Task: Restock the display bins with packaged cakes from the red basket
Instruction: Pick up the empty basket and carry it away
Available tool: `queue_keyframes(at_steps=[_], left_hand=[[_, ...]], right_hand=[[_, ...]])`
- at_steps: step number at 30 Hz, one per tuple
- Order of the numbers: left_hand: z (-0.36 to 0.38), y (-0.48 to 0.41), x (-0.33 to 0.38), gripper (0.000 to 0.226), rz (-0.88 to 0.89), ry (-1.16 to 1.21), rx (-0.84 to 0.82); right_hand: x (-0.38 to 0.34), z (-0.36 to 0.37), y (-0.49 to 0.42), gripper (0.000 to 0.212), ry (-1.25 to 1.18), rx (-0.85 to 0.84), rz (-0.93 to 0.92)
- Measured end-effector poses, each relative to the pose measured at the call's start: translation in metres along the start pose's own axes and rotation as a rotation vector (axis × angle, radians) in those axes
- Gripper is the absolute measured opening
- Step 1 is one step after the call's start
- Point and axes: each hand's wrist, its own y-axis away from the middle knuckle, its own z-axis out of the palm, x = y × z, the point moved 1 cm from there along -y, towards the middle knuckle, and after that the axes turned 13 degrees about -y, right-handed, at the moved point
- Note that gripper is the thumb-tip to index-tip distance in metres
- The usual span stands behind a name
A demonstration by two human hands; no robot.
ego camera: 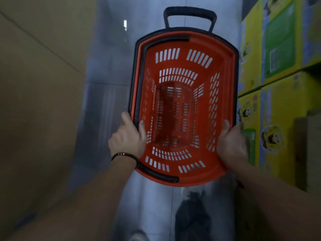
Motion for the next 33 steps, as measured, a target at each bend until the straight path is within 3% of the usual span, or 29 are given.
queue_keyframes(at_steps=[7, 17, 33], left_hand=[[-0.033, -0.111, 0.075, 0.05, -0.066, 0.025, 0.027], [-0.079, -0.288, 0.152, 0.042, -0.043, 0.049, 0.04], [-0.159, -0.537, 0.263, 0.039, -0.002, 0.003, 0.045]], right_hand=[[-0.1, -0.01, -0.119, 0.058, 0.106, 0.032, -0.086], [-0.237, 0.0, -0.26, 0.066, 0.136, 0.019, -0.087], [-0.415, 0.018, -0.45, 0.057, 0.042, 0.065, -0.055]])
